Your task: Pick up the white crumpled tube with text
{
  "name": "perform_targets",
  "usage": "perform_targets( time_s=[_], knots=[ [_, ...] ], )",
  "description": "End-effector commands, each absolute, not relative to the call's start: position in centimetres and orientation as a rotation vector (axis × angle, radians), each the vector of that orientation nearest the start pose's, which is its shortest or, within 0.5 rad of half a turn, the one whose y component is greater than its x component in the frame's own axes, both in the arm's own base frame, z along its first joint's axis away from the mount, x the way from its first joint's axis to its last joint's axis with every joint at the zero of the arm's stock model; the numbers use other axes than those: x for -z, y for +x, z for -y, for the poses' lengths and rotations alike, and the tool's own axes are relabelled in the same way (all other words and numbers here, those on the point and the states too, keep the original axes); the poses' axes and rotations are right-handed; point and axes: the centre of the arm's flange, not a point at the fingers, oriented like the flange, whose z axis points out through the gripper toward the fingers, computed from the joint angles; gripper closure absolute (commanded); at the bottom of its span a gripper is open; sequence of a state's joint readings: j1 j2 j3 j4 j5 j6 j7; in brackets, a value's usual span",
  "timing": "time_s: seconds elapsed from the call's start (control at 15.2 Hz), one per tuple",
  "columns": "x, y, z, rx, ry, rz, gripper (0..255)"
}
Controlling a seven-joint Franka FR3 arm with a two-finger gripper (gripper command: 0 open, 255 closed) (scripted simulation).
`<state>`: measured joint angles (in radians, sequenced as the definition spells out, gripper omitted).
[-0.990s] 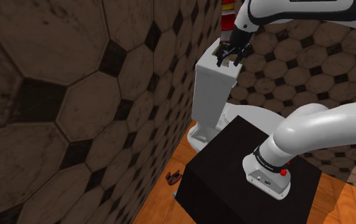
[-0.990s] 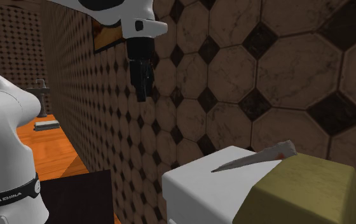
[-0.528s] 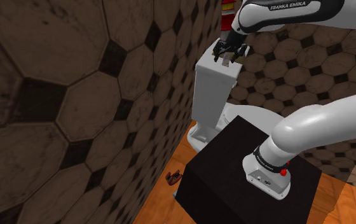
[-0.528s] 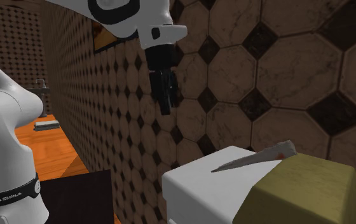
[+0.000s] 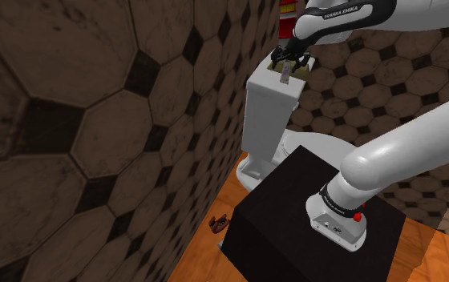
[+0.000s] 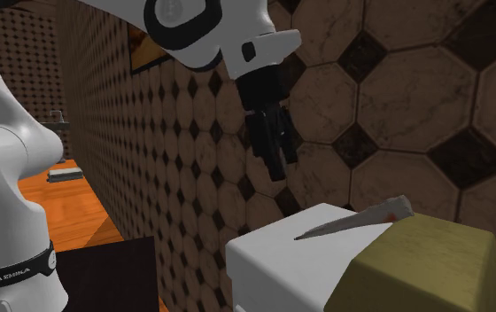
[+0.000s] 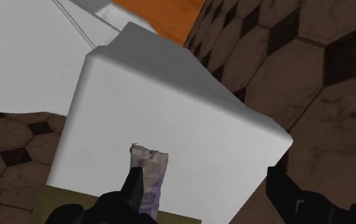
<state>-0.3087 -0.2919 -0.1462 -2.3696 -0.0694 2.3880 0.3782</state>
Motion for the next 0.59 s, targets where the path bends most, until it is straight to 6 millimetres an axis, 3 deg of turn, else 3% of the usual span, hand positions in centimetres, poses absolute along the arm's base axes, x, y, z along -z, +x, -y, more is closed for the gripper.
perform_targets(
  time_s=[0.0, 0.46, 0.53],
  knots=[
    [-46.3, 43.5, 23.3, 0.54, -2.86, -1.272, 0],
    [-45.2, 45.2, 30.6, 0.718, -2.746, -1.502, 0],
    [-45.1, 45.2, 30.8, 0.722, -2.743, -1.507, 0]
  ],
)
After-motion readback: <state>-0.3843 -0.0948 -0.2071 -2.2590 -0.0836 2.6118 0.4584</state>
